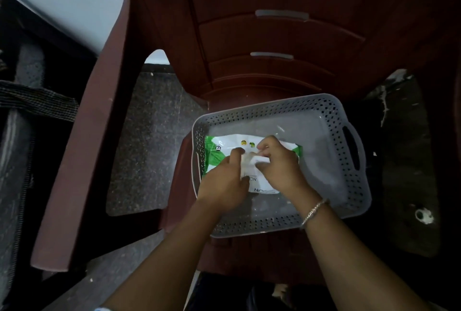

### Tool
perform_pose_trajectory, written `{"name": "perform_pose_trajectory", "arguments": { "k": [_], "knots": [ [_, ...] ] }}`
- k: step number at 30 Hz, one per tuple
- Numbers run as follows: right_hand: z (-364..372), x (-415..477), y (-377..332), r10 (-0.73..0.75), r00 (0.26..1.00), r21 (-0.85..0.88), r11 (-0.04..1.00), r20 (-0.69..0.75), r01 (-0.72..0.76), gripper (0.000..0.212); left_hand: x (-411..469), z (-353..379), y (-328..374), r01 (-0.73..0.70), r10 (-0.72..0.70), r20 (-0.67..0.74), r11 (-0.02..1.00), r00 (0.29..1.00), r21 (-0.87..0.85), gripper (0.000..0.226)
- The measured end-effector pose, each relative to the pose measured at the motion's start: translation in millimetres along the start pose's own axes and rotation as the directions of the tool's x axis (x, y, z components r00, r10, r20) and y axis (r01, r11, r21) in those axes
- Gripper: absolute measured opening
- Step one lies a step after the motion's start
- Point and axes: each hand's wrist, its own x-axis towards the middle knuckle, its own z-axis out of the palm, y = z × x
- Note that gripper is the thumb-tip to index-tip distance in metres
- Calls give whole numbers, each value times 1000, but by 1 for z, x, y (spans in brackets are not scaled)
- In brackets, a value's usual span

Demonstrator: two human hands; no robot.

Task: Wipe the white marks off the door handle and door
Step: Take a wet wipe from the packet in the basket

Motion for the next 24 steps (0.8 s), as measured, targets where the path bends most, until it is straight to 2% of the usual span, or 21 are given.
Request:
{"name": "perform_pose_trajectory", "arguments": {
  "k": [1, 3, 5, 7, 9, 10, 13, 18, 22, 24],
  "knots": [
    [-1, -6, -2, -19, 1000, -33, 999, -2, 19, 34, 0, -2, 5, 2, -2, -6, 999, 1000, -48, 51],
    [-4, -18, -6, -105, 994, -212, 972, -17, 99, 38, -2, -9, 20, 27, -33, -27, 982, 999, -188, 50],
    [-16, -33, -11, -131, 982, -202, 974, -134, 103, 37, -6, -19, 39, 55, -75, -48, 943, 996, -329, 45],
    [-37, -56, -21, -22, 986, 87, 996, -167, 37, 36, -14, -32, 63, 60, -90, -49, 901, 995, -430, 38],
    [-63, -87, -31, 26, 999, 438, 899, -33, -8, 41, -26, -44, 92, 38, -72, -44, 842, 996, -538, 36],
    [-77, -105, -34, 10, 1000, 548, 837, -3, -7, 44, -34, -49, 109, 21, -51, -33, 801, 998, -599, 36],
    [-123, -164, -38, 30, 988, 627, 776, -150, 71, 38, -60, -60, 169, -41, 77, 19, 705, 997, -708, 37],
    [-209, -268, -20, 172, 886, 661, 728, -431, 180, 25, -111, -60, 283, -171, 347, 89, 651, 934, -740, 26],
    [-265, -363, 4, 266, 758, 658, 703, -596, 271, 14, -157, -50, 370, -236, 522, 165, 616, 837, -751, 14],
    [-285, -412, 19, 335, 695, 679, 671, -636, 298, 16, -181, -42, 407, -206, 578, 271, 627, 770, -751, 12]
  ]
}}
